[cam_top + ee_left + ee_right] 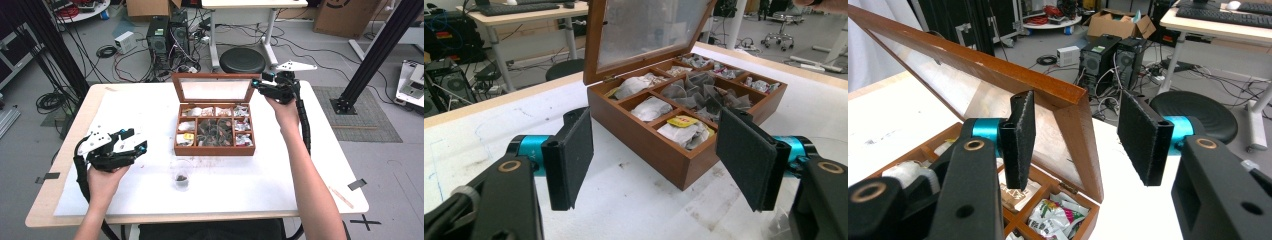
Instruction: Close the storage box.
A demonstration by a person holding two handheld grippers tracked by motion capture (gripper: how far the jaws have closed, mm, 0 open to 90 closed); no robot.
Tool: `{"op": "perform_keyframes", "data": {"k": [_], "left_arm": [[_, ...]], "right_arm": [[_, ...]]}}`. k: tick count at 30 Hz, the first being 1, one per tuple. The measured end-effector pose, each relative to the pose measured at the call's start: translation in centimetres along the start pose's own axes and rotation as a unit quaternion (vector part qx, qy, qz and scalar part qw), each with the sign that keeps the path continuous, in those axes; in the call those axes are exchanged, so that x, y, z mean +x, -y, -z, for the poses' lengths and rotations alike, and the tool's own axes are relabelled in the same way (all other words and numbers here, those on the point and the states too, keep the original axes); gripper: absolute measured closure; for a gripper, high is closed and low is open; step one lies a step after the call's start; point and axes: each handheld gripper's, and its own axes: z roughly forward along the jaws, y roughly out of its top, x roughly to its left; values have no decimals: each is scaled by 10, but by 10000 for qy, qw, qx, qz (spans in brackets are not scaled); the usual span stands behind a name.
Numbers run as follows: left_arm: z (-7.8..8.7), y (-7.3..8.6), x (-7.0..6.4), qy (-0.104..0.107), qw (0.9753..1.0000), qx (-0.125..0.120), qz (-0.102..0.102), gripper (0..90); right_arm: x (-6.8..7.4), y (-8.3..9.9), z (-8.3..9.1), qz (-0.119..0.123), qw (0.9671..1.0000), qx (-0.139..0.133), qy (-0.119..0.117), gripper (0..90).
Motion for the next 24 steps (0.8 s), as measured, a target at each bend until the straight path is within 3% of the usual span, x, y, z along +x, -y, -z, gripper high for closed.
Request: {"op": "perform_keyframes", "data": {"k": [12,24], "left_arm": [[0,1,-1,-17,10000,-20,16,315],[0,1,-2,-18,10000,0,6,315]], "right_arm": [[7,4,5,39,9999,81,134,474],[12,18,9,-94,9999,133,37,474]]}}
